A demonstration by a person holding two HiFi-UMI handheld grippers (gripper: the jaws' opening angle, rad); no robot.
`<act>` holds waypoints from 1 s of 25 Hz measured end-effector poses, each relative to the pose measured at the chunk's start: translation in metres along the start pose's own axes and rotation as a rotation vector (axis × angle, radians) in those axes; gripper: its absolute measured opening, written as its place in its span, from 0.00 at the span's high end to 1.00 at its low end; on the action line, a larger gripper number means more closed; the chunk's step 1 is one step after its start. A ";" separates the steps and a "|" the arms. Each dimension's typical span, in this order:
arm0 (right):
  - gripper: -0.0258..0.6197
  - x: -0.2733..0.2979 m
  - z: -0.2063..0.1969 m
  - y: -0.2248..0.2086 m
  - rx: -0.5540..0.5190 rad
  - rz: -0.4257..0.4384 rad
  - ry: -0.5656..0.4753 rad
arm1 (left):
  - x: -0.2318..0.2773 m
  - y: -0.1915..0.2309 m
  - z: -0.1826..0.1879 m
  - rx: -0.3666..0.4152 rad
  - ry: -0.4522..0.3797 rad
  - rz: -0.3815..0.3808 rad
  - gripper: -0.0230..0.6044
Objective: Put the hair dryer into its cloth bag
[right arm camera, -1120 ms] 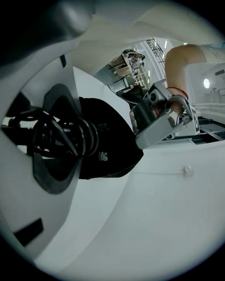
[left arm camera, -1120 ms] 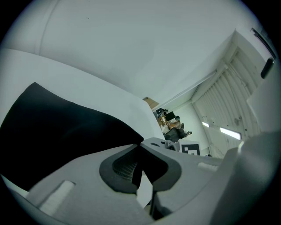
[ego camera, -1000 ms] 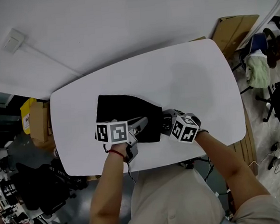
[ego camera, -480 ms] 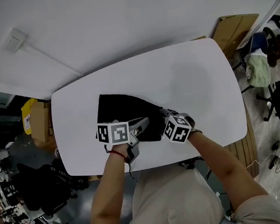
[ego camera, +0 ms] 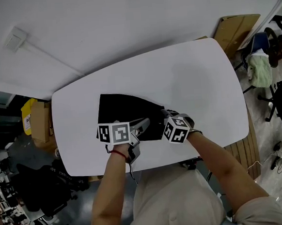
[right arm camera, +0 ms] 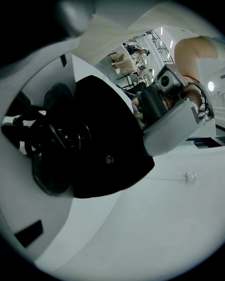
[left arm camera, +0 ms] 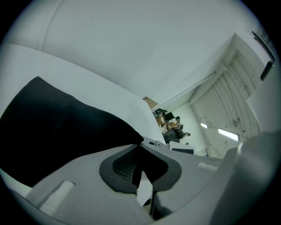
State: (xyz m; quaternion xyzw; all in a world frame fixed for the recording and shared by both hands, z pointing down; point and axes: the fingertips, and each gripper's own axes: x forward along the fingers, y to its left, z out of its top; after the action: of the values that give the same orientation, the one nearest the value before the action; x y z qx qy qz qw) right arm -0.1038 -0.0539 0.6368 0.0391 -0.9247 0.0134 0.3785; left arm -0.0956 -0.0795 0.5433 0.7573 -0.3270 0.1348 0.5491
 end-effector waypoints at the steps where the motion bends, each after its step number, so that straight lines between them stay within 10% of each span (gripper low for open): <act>1: 0.58 0.001 -0.003 0.000 -0.013 -0.007 0.009 | 0.000 0.001 0.000 -0.001 0.001 0.000 0.93; 25: 0.54 -0.076 -0.059 0.007 0.026 -0.172 -0.015 | 0.008 0.003 -0.010 0.005 0.036 0.015 0.93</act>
State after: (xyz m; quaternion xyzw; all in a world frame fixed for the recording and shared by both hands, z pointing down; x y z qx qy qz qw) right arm -0.0093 -0.0386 0.6256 0.1235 -0.9204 -0.0077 0.3708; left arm -0.0896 -0.0739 0.5532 0.7537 -0.3224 0.1532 0.5518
